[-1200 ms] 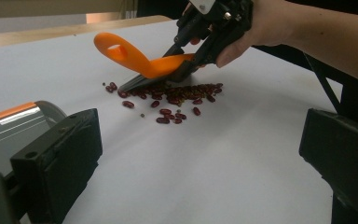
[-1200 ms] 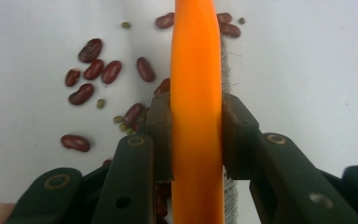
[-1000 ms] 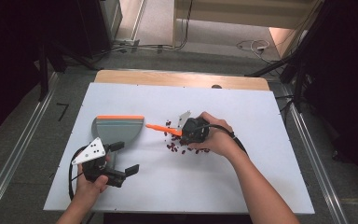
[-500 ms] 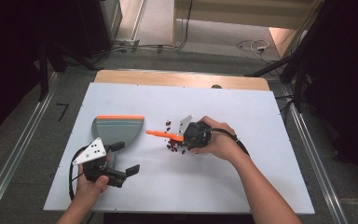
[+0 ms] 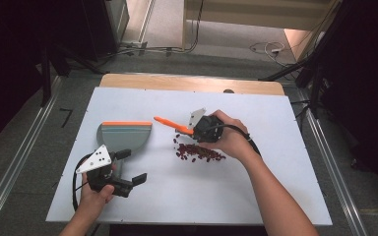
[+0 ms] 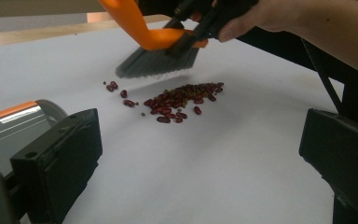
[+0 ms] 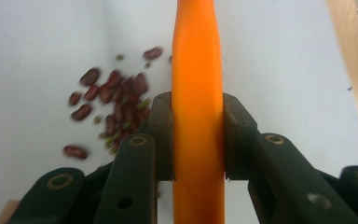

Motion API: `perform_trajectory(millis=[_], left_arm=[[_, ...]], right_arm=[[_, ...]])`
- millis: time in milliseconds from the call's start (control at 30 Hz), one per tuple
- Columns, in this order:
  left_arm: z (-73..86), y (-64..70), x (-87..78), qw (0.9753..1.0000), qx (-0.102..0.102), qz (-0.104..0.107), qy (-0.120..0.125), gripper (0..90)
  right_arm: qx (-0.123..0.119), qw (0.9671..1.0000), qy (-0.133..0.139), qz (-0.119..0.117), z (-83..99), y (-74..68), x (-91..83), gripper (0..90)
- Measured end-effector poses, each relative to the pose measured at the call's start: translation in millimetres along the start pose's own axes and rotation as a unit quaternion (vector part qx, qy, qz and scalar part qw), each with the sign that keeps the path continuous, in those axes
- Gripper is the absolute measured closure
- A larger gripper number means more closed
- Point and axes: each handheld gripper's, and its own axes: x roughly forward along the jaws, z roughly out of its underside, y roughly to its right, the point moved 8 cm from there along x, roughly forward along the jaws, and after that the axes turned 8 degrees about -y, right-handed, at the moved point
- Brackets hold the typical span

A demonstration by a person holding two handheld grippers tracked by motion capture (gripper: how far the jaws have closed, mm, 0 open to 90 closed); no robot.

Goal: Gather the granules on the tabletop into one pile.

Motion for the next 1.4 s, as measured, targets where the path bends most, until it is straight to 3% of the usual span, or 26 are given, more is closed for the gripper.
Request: perform_trajectory(millis=[100, 200, 267, 300, 400, 433, 467, 500, 600, 633, 733, 900, 1400], left_arm=[[-0.2, 0.2, -0.9, 1.0, -0.001, 0.0, 0.0, 0.0], [-0.7, -0.4, -2.3, 1.0, -0.001, -0.001, 0.003, 0.0], [-0.9, -0.5, -3.1, 1.0, -0.002, 0.0, 0.005, 0.0], [-0.9, -0.9, -3.6, 1.0, -0.001, 0.0, 0.005, 0.0], [-0.5, -1.7, -4.3, 1.0, -0.002, 0.001, 0.006, 0.0], [-0.4, -1.9, -4.6, 1.0, -0.001, 0.001, 0.006, 0.0], [-0.5, -2.2, -5.0, 1.0, -0.001, 0.0, 0.005, 0.0], [-0.7, -2.3, -5.1, 1.0, -0.001, 0.001, 0.007, 0.0], [-0.7, -2.9, -5.1, 1.0, -0.003, 0.001, 0.007, 0.0], [-0.6, -3.0, -5.0, 1.0, -0.002, 0.001, 0.006, 0.0], [-1.1, -2.0, -4.8, 1.0, -0.001, 0.0, 0.006, 0.0], [-1.1, -1.0, -4.1, 1.0, -0.001, 0.0, 0.006, 0.0], [-0.6, -0.5, -2.5, 1.0, -0.001, -0.001, 0.003, 0.0]], right_arm=[[-0.002, 0.9999, -0.002, 0.014, -12.8, 10.5, 4.1, 68.5], [-0.007, 0.9999, -0.007, 0.014, -25.6, 17.1, 13.6, 68.5], [-0.003, 0.9996, -0.017, 0.023, -32.1, 21.9, 22.0, 68.5], [-0.001, 0.9988, -0.024, 0.044, -37.2, 27.6, 31.1, 68.5], [-0.005, 0.998, -0.036, 0.052, -40.0, 30.0, 40.3, 68.5], [-0.013, 0.9975, -0.051, 0.047, -40.2, 26.2, 47.8, 68.5], [-0.013, 0.9975, -0.051, 0.047, -40.2, 26.2, 47.8, 68.5], [-0.013, 0.9983, -0.047, 0.031, -41.3, 21.9, 48.9, 68.5], [-0.026, 0.9979, -0.053, 0.028, -40.3, 16.6, 49.3, 68.3], [-0.037, 0.9975, -0.049, 0.033, -40.2, 16.9, 48.7, 68.2], [-0.048, 0.998, -0.039, 0.011, -35.4, 6.2, 45.5, 67.8], [-0.064, 0.9974, -0.033, -0.002, -27.8, -7.2, 40.1, 67.7], [-0.098, 0.9946, -0.026, -0.021, -16.6, -33.2, 27.1, 67.5]])
